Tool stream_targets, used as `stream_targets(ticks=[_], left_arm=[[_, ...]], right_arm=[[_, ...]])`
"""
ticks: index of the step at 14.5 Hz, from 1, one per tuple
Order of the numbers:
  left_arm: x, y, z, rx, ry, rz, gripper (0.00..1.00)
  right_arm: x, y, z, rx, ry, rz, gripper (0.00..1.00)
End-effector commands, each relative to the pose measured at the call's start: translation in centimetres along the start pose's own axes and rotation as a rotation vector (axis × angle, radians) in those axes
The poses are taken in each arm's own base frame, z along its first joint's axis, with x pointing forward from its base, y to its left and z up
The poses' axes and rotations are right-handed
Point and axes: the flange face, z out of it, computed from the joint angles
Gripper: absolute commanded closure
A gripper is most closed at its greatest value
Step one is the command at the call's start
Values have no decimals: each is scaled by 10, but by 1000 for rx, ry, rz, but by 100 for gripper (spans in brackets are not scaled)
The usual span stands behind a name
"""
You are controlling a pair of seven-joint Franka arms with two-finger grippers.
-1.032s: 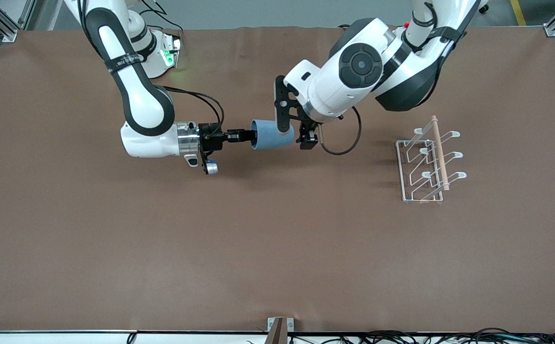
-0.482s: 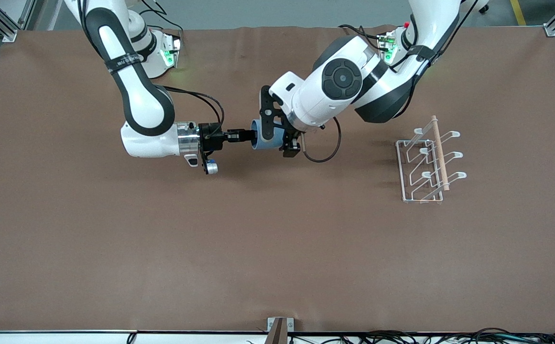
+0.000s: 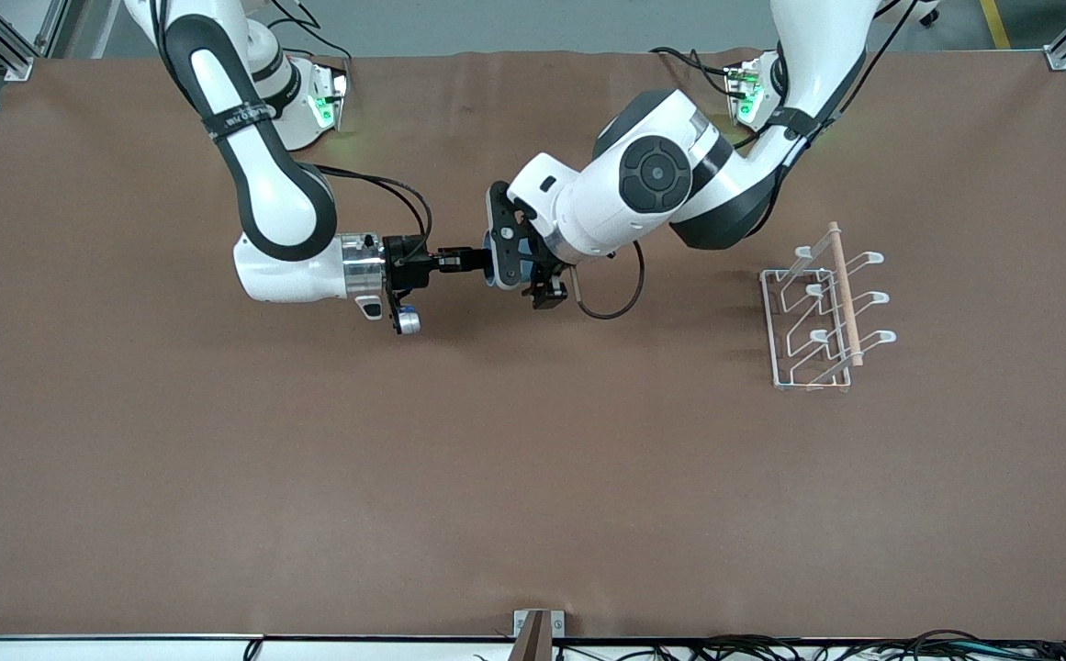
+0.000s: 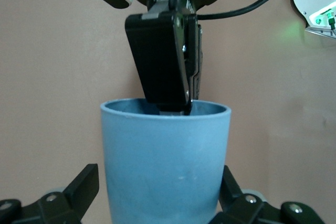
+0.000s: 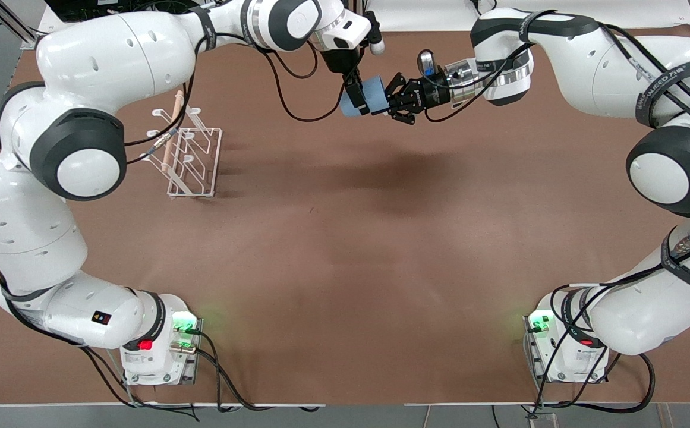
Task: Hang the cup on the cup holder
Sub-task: 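Open the right gripper and release the cup to the left gripper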
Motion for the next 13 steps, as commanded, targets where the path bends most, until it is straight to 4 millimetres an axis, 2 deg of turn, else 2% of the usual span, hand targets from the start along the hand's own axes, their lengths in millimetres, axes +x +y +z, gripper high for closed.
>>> stream_targets(ticks=[1,3,5,6,7,9,11,13], left_arm=[[1,5,4,3,4,-7,25],[1,12,7,2,-8,1,43],[0,12,9,-1,-12,3,54],[0,13,11,-3,-17,4,55],[0,14,10,-2,-17,5,57],[0,14,8,13,-31,17,64],[-2,14,2,34,-47,32,73],[-6,14,-9,50,-80,41,82]], right_arm=[[-6,-1,3,24,-5,15,99],[-6,-1,3,24,-5,15,99],[-6,-1,3,24,-5,15,98],[-6,-1,3,25,-8,17,90],[-7,-3,4,28,-21,15,67],[-8,-5,1,40,-38,11,0],[-6,-6,-4,44,-34,7,0],[0,-6,-18,40,-15,2,0]])
